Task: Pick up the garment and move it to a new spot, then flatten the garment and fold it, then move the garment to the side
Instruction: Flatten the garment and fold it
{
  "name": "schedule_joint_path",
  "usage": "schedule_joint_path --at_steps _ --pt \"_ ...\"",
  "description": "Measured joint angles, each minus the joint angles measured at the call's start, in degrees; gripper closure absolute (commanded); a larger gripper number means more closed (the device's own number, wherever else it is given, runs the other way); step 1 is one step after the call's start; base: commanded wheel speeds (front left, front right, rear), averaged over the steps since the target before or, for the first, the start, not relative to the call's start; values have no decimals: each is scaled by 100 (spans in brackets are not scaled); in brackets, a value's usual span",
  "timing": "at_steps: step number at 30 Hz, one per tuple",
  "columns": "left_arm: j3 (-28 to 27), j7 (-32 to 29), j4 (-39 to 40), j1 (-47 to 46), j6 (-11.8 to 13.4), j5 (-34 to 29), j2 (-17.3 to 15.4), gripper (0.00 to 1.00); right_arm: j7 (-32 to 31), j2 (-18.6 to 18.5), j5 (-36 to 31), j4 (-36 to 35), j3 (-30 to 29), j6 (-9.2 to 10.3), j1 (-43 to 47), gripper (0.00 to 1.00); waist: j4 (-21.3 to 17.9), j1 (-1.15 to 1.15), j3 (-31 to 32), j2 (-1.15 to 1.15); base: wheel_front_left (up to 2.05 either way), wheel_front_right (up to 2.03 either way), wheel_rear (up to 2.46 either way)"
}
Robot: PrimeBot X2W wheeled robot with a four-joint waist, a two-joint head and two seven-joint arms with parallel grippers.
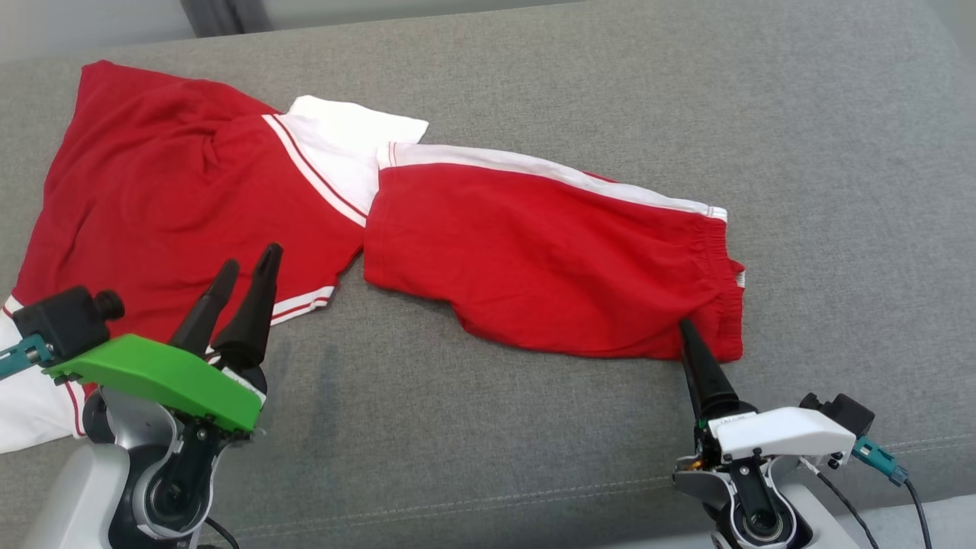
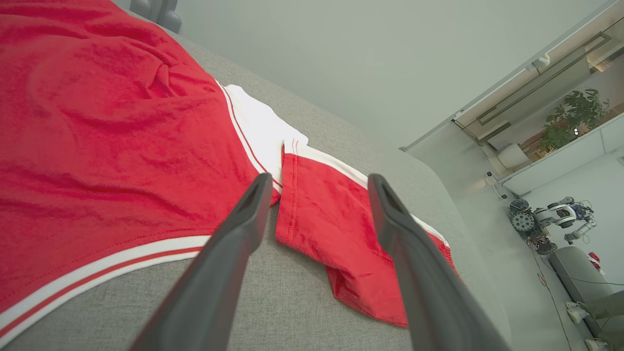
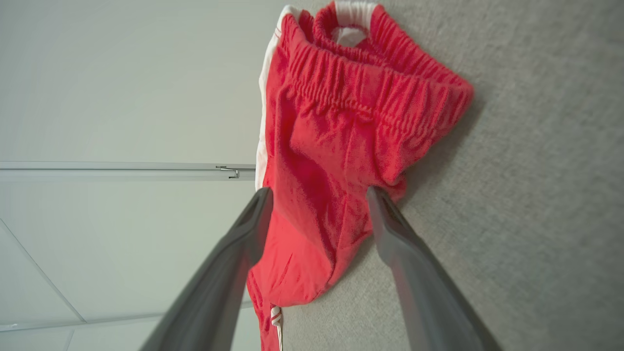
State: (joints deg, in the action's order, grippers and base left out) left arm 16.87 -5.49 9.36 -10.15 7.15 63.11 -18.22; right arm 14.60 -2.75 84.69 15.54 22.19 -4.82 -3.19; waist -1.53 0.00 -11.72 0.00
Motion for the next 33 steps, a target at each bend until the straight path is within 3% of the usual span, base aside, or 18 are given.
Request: schedule_joint_path --at_steps 8,18,33 --pt "-93 135 288 415 0 -320 -140 0 0 -3 107 275 -90 -74 -256 0 186 0 -180 0 0 0 0" --pt "-185 259 508 765 0 -764 -308 0 0 -9 320 383 -79 -168 -175 0 119 0 -187 0 0 0 0" --pt "-359 363 497 1416 0 -844 -101 0 0 -2 404 464 -299 -190 -366 0 212 0 -193 0 0 0 0"
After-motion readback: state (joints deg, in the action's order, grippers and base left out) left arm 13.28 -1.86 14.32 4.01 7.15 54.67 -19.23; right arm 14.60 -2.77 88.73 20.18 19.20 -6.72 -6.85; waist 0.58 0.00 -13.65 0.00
